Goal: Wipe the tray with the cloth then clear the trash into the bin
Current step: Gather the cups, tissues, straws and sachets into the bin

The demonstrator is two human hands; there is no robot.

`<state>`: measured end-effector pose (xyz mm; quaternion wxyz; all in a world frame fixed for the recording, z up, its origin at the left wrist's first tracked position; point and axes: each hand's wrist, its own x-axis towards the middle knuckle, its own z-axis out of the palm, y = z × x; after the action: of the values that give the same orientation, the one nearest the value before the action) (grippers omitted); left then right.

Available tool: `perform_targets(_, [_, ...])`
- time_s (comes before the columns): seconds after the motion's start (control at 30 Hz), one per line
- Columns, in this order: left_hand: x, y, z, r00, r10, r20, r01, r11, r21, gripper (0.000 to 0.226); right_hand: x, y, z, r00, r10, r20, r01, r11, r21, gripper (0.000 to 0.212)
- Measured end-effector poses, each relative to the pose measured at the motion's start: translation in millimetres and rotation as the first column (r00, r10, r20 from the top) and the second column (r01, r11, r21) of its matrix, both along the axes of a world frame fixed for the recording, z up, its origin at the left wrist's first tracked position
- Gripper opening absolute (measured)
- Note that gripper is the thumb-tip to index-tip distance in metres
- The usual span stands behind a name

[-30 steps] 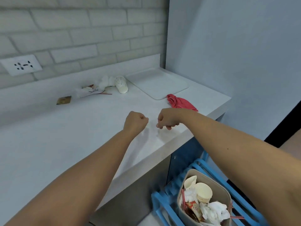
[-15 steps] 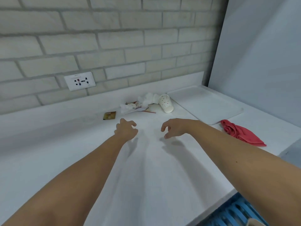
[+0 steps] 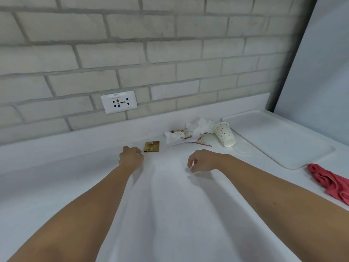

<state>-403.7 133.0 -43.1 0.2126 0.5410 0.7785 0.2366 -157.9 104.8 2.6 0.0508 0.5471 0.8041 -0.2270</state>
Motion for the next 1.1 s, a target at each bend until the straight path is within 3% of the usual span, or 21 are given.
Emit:
perform_targets(0.13, [-26,16,-4,0.987,0.130,0.099,-0.135,0.990,0.048,0.037,-33,28,-15,0.999,0.040,-0.037,-0.038,0.997,0.062,0.028])
perform_targets(0.23, [-39,27,-10,0.962,0.211,0.173,-0.230,0.968,0.098,0.058,-57,54,-26,0.996,0.037,-0.078,-0.025,0.990,0.138,0.029])
perform_targets(0.37, [-46,51,-15,0.930,0.296,0.220,-0.312,0.949,0.041,0.081,-88,92,-26,0.998,0.028,-0.056,-0.015,0.972,0.234,0.036])
perform_targets(0.5, [-48,71,-17,0.946,0.292,0.142,-0.285,0.956,-0.063,0.093,-115,119,-33,0.999,0.048,-0.009,-0.044,0.956,0.291,0.046])
perform_targets(0.83, [-46,76,-24,0.975,0.207,0.081,-0.189,0.963,-0.194,0.096,-147,146,-53,0.989,-0.022,0.144,0.001,0.990,0.143,0.058])
perform_targets(0.97, [-48,77,-21,0.947,0.184,0.264,-0.146,0.977,-0.157,0.101,-150,143,-53,0.997,-0.073,-0.010,0.073,0.997,0.037,0.012])
perform_targets(1.03, [-46,74,-22,0.885,0.166,0.436,-0.152,0.986,-0.066,0.076,-147,138,-54,0.974,-0.137,-0.179,0.140,0.990,0.008,0.012])
perform_targets(1.1, [-43,70,-27,0.817,0.132,0.561,-0.191,0.980,0.049,0.053,-143,132,-55,0.877,-0.263,-0.402,0.259,0.964,-0.066,0.019])
